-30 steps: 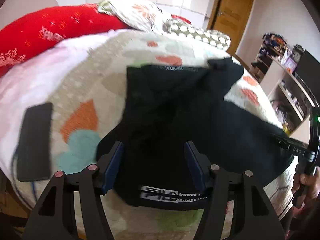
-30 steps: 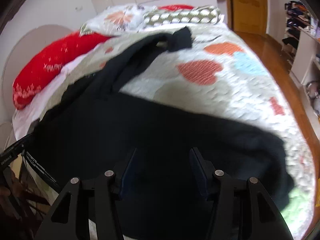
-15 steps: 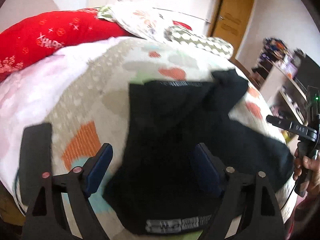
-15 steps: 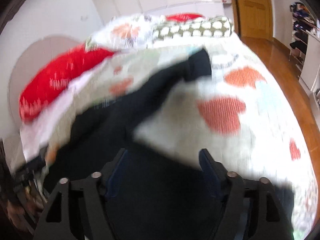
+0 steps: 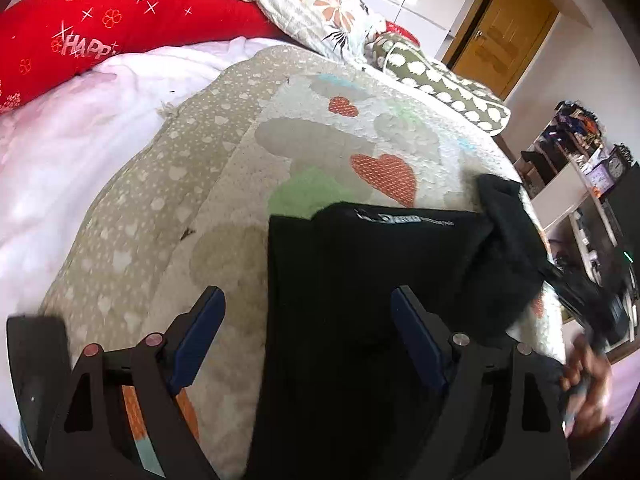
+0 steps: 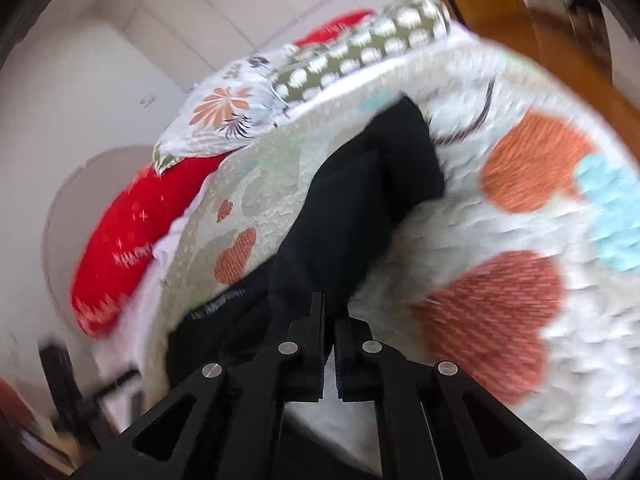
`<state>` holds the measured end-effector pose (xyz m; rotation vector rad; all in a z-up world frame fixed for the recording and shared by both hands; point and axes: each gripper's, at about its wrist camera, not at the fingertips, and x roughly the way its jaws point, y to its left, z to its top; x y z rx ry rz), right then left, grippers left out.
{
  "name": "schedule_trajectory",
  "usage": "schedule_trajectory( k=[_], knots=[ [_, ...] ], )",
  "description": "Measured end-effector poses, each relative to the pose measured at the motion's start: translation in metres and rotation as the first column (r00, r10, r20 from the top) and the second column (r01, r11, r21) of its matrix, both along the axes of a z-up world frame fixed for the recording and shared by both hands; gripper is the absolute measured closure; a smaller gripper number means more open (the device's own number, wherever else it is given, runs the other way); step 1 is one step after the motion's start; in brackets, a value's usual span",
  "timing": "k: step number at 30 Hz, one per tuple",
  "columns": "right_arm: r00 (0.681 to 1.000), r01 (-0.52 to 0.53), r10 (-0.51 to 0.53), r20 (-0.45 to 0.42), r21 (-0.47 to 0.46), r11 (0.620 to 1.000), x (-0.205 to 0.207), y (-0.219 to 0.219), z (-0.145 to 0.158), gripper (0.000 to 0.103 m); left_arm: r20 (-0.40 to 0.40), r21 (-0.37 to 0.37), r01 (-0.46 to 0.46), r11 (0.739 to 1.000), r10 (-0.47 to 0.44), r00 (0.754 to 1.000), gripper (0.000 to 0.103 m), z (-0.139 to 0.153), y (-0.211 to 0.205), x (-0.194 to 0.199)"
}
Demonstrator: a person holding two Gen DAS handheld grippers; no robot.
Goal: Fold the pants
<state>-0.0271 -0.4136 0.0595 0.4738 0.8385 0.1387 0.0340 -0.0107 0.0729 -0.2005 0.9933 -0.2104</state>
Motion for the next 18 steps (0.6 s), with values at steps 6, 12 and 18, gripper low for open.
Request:
schedule_trajectory(
  k=[6, 12, 18],
  knots=[
    [0.993, -0.013, -0.005, -0.116, -0.156, 0.988, -0.054, -0.011, -0.012, 0.09, -0.031, 0.031, 0.085, 0.996, -0.084, 0.996, 0.018, -0.016, -0.014, 0.035],
    [0.999, 0.037, -0.035, 0.017, -0.188, 0.981, -0.069, -0.021, 0.039, 0.053, -0.073, 0.183, 0.219, 0.959, -0.209, 0.975, 0.018, -0.04, -0.047, 0.063],
    [0.943, -0.271, 0.329, 0.055, -0.445, 0.853, -0.003, 0.065, 0.062, 0.017, -0.059, 0.212, 0.278, 0.937, -0.272, 0.961, 0.01, -0.048, -0.059, 0.08]
  ],
)
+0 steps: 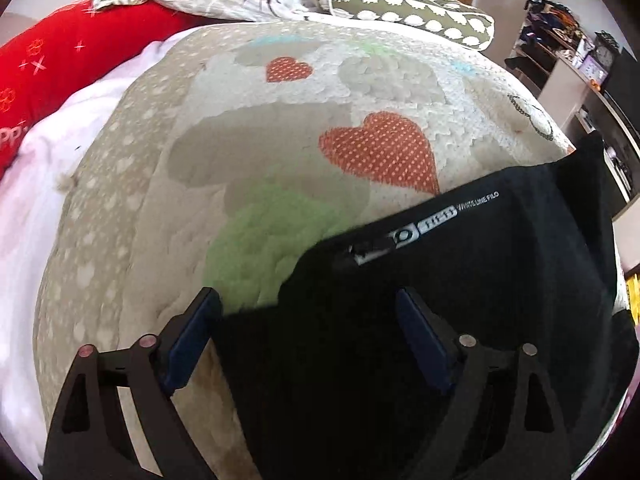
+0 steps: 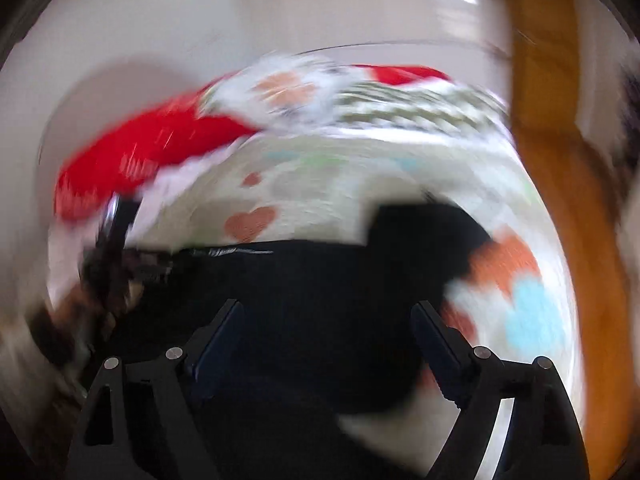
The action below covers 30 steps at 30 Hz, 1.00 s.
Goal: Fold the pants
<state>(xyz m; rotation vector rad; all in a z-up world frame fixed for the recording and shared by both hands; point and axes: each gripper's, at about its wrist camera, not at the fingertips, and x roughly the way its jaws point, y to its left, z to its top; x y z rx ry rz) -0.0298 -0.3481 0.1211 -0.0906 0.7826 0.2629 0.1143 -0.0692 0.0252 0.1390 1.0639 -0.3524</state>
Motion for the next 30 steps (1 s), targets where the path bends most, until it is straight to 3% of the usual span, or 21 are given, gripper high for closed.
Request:
schedule_trajectory(
  k=[2, 5, 11, 13, 15, 17, 18, 20, 21, 25, 27, 30],
  knots=[
    [0.997, -0.079, 0.076, -0.03, -0.117, 0.99, 0.033, 0.027, -0.015, 0.017, -0.01, -0.015, 0.028, 1.0, -0.028, 1.0, 0.005, -0.004, 0.0, 0.005],
    [0.99, -0.124, 0.105, -0.09, -0.243, 0.962, 0.075, 0.043, -0.043, 0.017, -0.003, -0.027, 0.058, 0.998, -0.058, 0.998, 0.0, -0.008, -0.001, 0.008],
    [0.962, -0.205, 0.137, -0.236, -0.295, 0.933, 0.128, 0.039, -0.092, 0.017, 0.083, -0.043, 0.091, 0.995, -0.087, 0.993, 0.0, -0.016, -0.004, 0.007],
    [0.957, -0.206, 0.142, -0.253, -0.249, 0.946, 0.132, 0.037, -0.098, 0.021, 0.094, -0.041, 0.103, 0.994, -0.099, 0.991, 0.0, -0.016, -0.006, 0.008],
    [0.954, -0.186, 0.14, -0.264, -0.158, 0.97, 0.134, 0.033, -0.098, 0.045, 0.094, -0.045, 0.103, 0.994, -0.098, 0.991, 0.0, -0.018, -0.006, 0.01],
    [0.958, -0.176, 0.143, -0.249, -0.116, 0.978, 0.127, 0.035, -0.096, 0.085, 0.088, -0.036, 0.115, 0.993, -0.111, 0.99, 0.001, -0.016, -0.008, 0.011],
    [0.96, -0.181, 0.147, -0.237, -0.13, 0.975, 0.12, 0.04, -0.093, 0.093, 0.084, -0.038, 0.123, 0.992, -0.12, 0.989, 0.01, -0.013, -0.008, 0.011],
    [0.972, -0.179, 0.14, -0.187, -0.21, 0.961, 0.103, 0.049, -0.086, 0.097, 0.084, -0.043, 0.153, 0.987, -0.149, 0.985, 0.044, -0.003, -0.01, 0.01],
    [0.977, -0.172, 0.137, -0.163, -0.223, 0.96, 0.097, 0.052, -0.078, 0.097, 0.093, -0.039, 0.172, 0.984, -0.167, 0.981, 0.073, 0.005, -0.012, 0.008],
    [0.993, -0.109, 0.099, -0.059, -0.208, 0.972, 0.077, 0.046, -0.036, 0.098, 0.144, 0.029, 0.226, 0.974, -0.228, 0.963, 0.085, 0.031, -0.03, -0.008],
    [0.997, -0.081, 0.083, 0.002, -0.206, 0.975, 0.059, 0.043, -0.011, 0.097, 0.19, 0.058, 0.244, 0.968, -0.25, 0.949, 0.086, 0.049, -0.038, -0.018],
    [0.991, -0.048, 0.07, 0.112, -0.186, 0.981, 0.019, 0.038, 0.029, 0.098, 0.273, 0.04, 0.24, 0.97, -0.242, 0.931, 0.086, 0.088, -0.039, -0.036]
  ],
)
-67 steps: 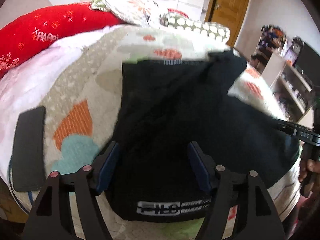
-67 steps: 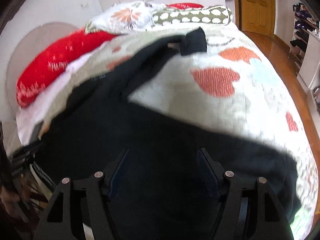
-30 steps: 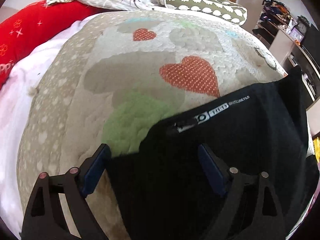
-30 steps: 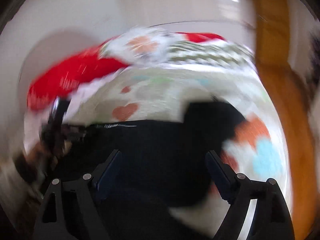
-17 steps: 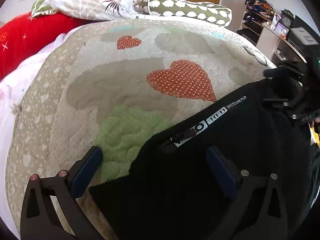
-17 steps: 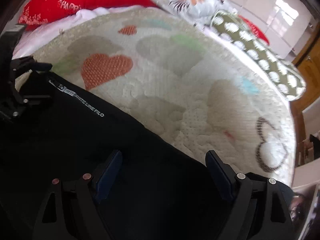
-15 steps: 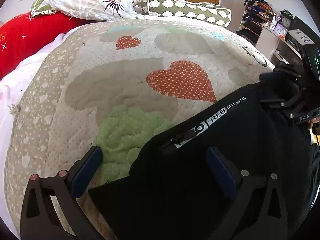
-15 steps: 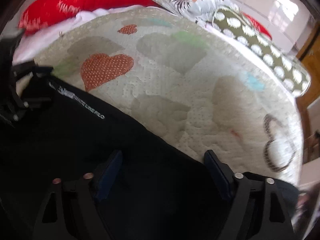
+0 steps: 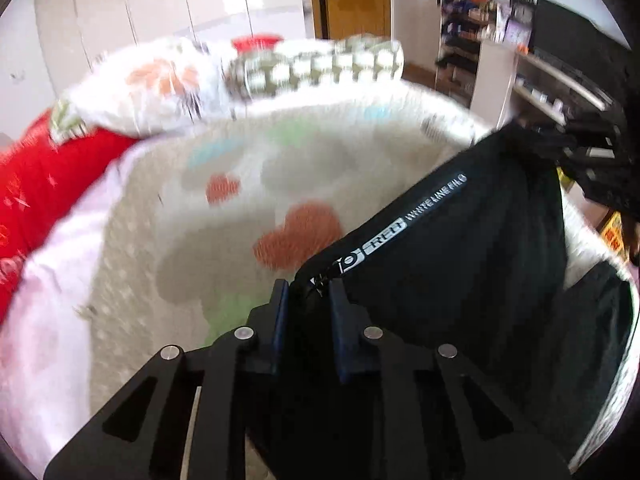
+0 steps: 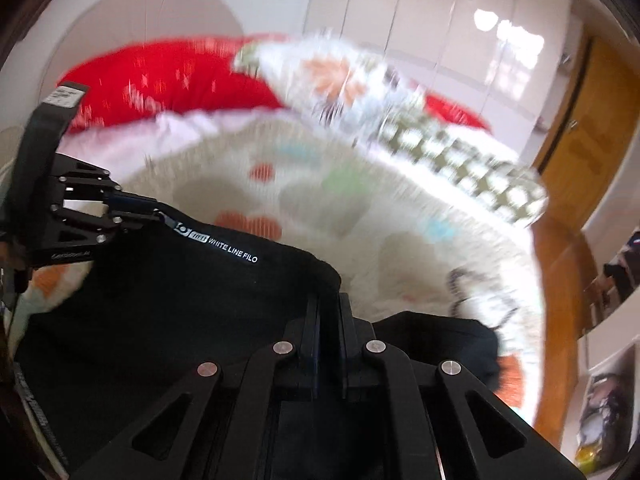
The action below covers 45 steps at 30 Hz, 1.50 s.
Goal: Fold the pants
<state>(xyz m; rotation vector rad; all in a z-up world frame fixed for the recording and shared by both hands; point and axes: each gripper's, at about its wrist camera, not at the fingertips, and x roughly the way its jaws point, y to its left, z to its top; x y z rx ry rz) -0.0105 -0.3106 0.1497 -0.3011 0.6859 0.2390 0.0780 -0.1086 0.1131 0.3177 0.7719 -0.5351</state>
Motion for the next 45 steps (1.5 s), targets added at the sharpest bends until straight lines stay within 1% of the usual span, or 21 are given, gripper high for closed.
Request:
schedule_trajectory(
  k=[5, 9, 13, 17, 19, 21, 22, 23, 24, 25, 26, 28, 30, 32, 34, 35, 37, 39, 40, 43, 45],
  knots=[
    [0.988, -0.005, -0.002, 0.154, 0.044, 0.999, -0.099, 0.001, 0.042, 0.097, 0.15, -0.089, 0.022, 0.996, -0.008, 0.989, 0.086, 0.063, 0.017, -0.067],
    [0.985, -0.039, 0.024, 0.17, 0.088, 0.995, -0.178, 0.014, 0.035, 0.097, 0.26, -0.138, 0.036, 0.99, 0.001, 0.966, 0.086, 0.075, 0.039, -0.145],
    [0.998, -0.047, 0.044, 0.039, 0.091, 0.995, -0.228, 0.035, -0.022, 0.097, 0.243, -0.14, 0.015, 0.99, 0.02, 0.97, 0.086, 0.036, 0.055, -0.202],
    [0.987, -0.029, 0.052, -0.155, 0.149, 0.988, -0.232, 0.048, -0.095, 0.097, 0.133, 0.021, -0.01, 1.0, 0.007, 0.991, 0.086, -0.028, 0.053, -0.219],
    [0.977, 0.001, 0.031, -0.212, 0.149, 0.989, -0.231, 0.05, -0.112, 0.095, 0.079, 0.019, -0.015, 1.0, 0.014, 0.997, 0.083, -0.046, 0.059, -0.223],
    [0.972, 0.023, 0.032, -0.234, 0.231, 0.973, -0.231, 0.041, -0.104, 0.089, 0.036, 0.01, -0.033, 0.999, 0.032, 0.999, 0.083, -0.059, 0.065, -0.225],
    [0.969, 0.033, 0.04, -0.245, 0.289, 0.957, -0.23, 0.034, -0.095, 0.079, 0.018, 0.012, -0.04, 0.999, 0.039, 0.999, 0.083, -0.064, 0.067, -0.225],
    [0.969, 0.036, 0.058, -0.242, 0.365, 0.93, -0.228, 0.025, -0.081, 0.063, 0.013, 0.005, -0.043, 0.999, 0.043, 0.999, 0.083, -0.066, 0.068, -0.227],
    [0.972, 0.04, 0.056, -0.227, 0.397, 0.917, -0.227, 0.02, -0.071, 0.053, 0.012, -0.002, -0.04, 0.999, 0.04, 0.999, 0.083, -0.066, 0.069, -0.228],
    [0.979, 0.053, 0.035, -0.2, 0.419, 0.907, -0.226, 0.015, -0.059, 0.034, 0.016, -0.001, -0.04, 0.999, 0.04, 0.999, 0.083, -0.067, 0.069, -0.234],
    [0.986, 0.071, 0.001, -0.166, 0.43, 0.9, -0.22, 0.011, -0.047, 0.028, 0.019, 0.002, -0.04, 0.999, 0.04, 0.999, 0.083, -0.069, 0.066, -0.234],
    [0.99, 0.092, -0.034, -0.14, 0.431, 0.898, -0.203, 0.013, -0.036, 0.028, 0.011, 0.005, -0.046, 0.999, 0.046, 0.999, 0.083, -0.073, 0.065, -0.237],
    [0.983, 0.123, -0.06, -0.171, 0.389, 0.913, -0.174, 0.023, -0.039, 0.028, 0.008, 0.0, -0.049, 0.999, 0.049, 0.999, 0.083, -0.076, 0.064, -0.24],
    [0.973, 0.154, -0.096, -0.21, 0.281, 0.947, -0.14, 0.042, -0.056, 0.028, 0.007, -0.002, -0.053, 0.999, 0.053, 0.999, 0.083, -0.078, 0.065, -0.242],
    [0.952, 0.191, -0.129, -0.277, 0.208, 0.959, -0.116, 0.059, -0.083, 0.031, 0.001, -0.01, -0.059, 0.998, 0.059, 0.998, 0.083, -0.079, 0.066, -0.242],
    [0.942, 0.188, -0.119, -0.314, 0.202, 0.961, -0.102, 0.064, -0.098, 0.044, -0.003, -0.013, -0.062, 0.998, 0.062, 0.998, 0.083, -0.079, 0.067, -0.241],
    [0.933, 0.205, -0.132, -0.334, 0.194, 0.959, -0.093, 0.059, -0.111, 0.06, -0.01, -0.021, -0.068, 0.997, 0.067, 0.998, 0.083, -0.078, 0.068, -0.242],
    [0.939, 0.225, -0.12, -0.321, 0.316, 0.922, -0.103, 0.034, -0.099, 0.084, -0.016, -0.033, -0.069, 0.997, 0.069, 0.997, 0.083, -0.077, 0.069, -0.243],
    [0.943, 0.236, -0.129, -0.307, 0.343, 0.909, -0.11, 0.022, -0.09, 0.1, -0.017, -0.035, -0.066, 0.997, 0.066, 0.998, 0.083, -0.077, 0.07, -0.244],
    [0.955, 0.287, -0.233, -0.182, 0.378, 0.88, -0.154, -0.027, -0.042, 0.1, -0.016, -0.039, -0.064, 0.997, 0.063, 0.998, 0.083, -0.076, 0.072, -0.244],
    [0.935, 0.351, -0.333, -0.118, 0.421, 0.837, -0.201, -0.073, -0.017, 0.1, -0.013, -0.049, -0.067, 0.997, 0.067, 0.998, 0.083, -0.072, 0.073, -0.247]
  ],
)
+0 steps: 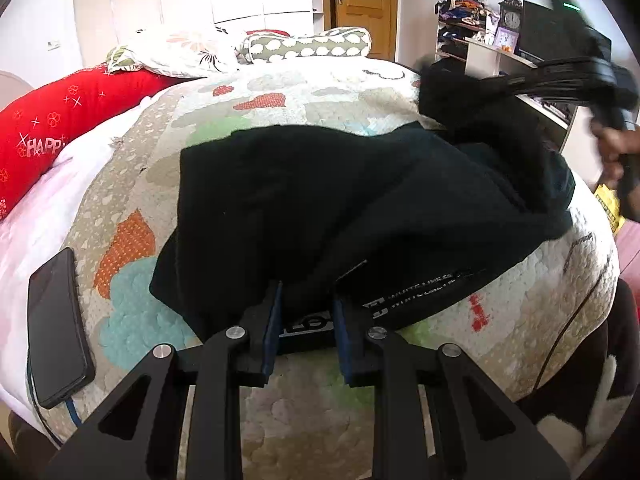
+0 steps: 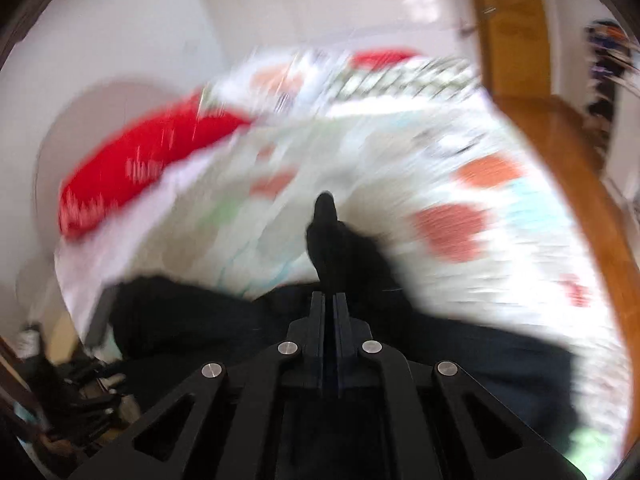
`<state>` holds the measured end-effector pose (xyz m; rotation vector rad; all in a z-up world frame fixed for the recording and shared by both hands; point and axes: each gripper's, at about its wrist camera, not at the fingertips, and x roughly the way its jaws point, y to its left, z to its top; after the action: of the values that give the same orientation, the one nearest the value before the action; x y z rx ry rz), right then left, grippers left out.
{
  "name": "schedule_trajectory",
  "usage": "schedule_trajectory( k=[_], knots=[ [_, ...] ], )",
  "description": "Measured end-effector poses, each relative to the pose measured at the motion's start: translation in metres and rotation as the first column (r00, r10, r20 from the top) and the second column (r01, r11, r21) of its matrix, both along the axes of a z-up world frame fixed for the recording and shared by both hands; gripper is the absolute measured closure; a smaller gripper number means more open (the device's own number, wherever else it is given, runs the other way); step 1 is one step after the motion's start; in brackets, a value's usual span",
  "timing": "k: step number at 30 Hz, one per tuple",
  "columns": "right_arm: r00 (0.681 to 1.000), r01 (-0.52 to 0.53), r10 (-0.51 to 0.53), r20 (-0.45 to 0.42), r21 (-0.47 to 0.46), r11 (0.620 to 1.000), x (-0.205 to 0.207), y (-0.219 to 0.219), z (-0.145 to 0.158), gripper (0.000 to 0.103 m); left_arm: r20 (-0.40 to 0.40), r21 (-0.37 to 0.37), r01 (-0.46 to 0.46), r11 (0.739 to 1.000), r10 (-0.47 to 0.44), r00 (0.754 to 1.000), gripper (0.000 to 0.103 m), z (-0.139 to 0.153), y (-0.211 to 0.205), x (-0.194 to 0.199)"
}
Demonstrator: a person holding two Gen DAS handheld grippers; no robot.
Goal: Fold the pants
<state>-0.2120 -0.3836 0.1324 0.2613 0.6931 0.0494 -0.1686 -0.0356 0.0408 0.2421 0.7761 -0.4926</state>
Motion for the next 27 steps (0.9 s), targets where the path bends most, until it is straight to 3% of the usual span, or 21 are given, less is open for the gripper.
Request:
schedule_trajectory(
  k=[3, 8, 9, 10, 11, 12, 13, 15, 17, 18, 23, 27],
  knots=[
    [0.993, 0.114, -0.113, -0.028, 0.03, 0.993, -0.04, -0.05, -0.004, 0.1, 0.017, -0.027, 0.006, 1.0, -0.005, 1.0, 0.08, 0.009, 0.004, -0.005],
    [0.96, 0.207, -0.203, -0.193, 0.001, 0.978, -0.075, -0.079, -0.052, 0.095, 0.035, -0.028, 0.061, 0.998, -0.06, 0.998, 0.073, 0.021, 0.005, -0.019],
    [0.954, 0.211, -0.207, -0.216, -0.002, 0.977, -0.082, -0.079, -0.057, 0.095, 0.045, -0.022, 0.073, 0.997, -0.072, 0.996, 0.064, 0.024, 0.005, -0.023],
    [0.946, 0.221, -0.218, -0.239, -0.017, 0.975, -0.087, -0.081, -0.059, 0.094, 0.056, -0.012, 0.08, 0.997, -0.079, 0.995, 0.045, 0.026, 0.006, -0.027],
    [0.939, 0.234, -0.235, -0.252, -0.036, 0.972, -0.092, -0.082, -0.059, 0.085, 0.067, 0.002, 0.08, 0.997, -0.08, 0.995, 0.035, 0.029, 0.008, -0.031],
    [0.938, 0.244, -0.247, -0.242, -0.04, 0.969, -0.098, -0.083, -0.054, 0.079, 0.076, 0.008, 0.079, 0.997, -0.079, 0.994, 0.028, 0.032, 0.01, -0.033],
    [0.942, 0.254, -0.255, -0.216, -0.032, 0.967, -0.102, -0.082, -0.045, 0.07, 0.083, 0.011, 0.076, 0.997, -0.077, 0.994, 0.028, 0.035, 0.014, -0.036],
    [0.968, 0.217, -0.211, -0.137, 0.027, 0.976, -0.1, -0.074, -0.025, 0.064, 0.076, 0.002, 0.058, 0.998, -0.058, 0.995, 0.028, 0.039, 0.019, -0.033],
    [0.994, 0.084, -0.079, -0.077, 0.074, 0.994, -0.083, -0.053, -0.01, 0.049, 0.064, -0.031, 0.016, 0.999, -0.014, 0.998, 0.024, 0.043, 0.025, -0.027],
    [0.998, 0.018, -0.013, -0.065, 0.076, 0.997, -0.069, -0.037, -0.007, 0.046, 0.062, -0.046, -0.002, 0.999, 0.005, 0.998, 0.021, 0.044, 0.027, -0.022],
    [0.965, -0.245, 0.248, -0.084, 0.043, 0.968, 0.001, 0.044, -0.014, 0.043, 0.039, -0.125, -0.102, 0.987, 0.107, 0.993, 0.02, 0.048, 0.033, 0.005],
    [0.937, -0.301, 0.31, -0.161, 0.074, 0.951, 0.052, 0.074, -0.043, 0.043, -0.005, -0.171, -0.141, 0.975, 0.142, 0.99, 0.019, 0.049, 0.032, 0.033]
  ],
)
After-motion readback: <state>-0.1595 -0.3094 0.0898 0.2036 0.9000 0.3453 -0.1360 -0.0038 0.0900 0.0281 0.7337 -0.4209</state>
